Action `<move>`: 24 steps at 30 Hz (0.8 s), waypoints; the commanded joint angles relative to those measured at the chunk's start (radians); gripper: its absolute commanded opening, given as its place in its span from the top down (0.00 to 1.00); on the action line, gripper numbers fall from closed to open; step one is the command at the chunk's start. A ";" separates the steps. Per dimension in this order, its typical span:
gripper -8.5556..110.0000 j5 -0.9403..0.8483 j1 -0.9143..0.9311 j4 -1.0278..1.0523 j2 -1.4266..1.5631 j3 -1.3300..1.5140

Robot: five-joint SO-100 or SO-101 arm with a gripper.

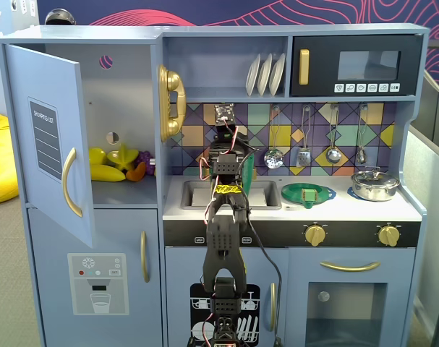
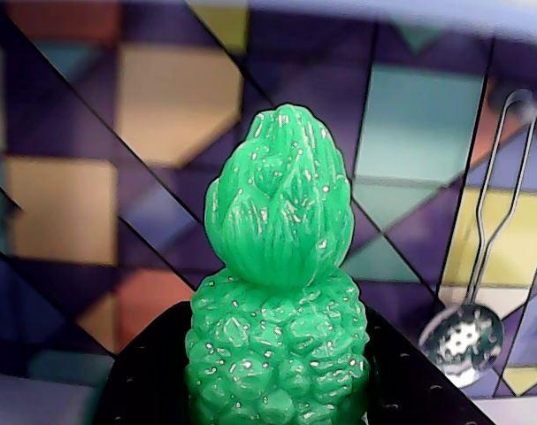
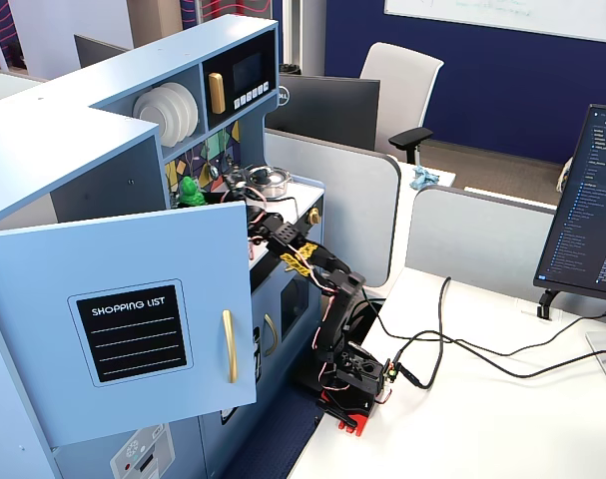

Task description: Pick up the green pineapple from the left cabinet and place it in the green recipient

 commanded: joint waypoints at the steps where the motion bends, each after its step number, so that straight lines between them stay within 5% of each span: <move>1: 0.93 -0.015 0.021 -0.017 -0.084 -0.164; 4: 0.93 -0.054 0.018 -0.017 -0.158 -0.230; 11: 0.74 0.000 0.026 0.020 -0.238 -0.318; 24: 0.75 0.008 -0.017 0.117 0.155 -0.043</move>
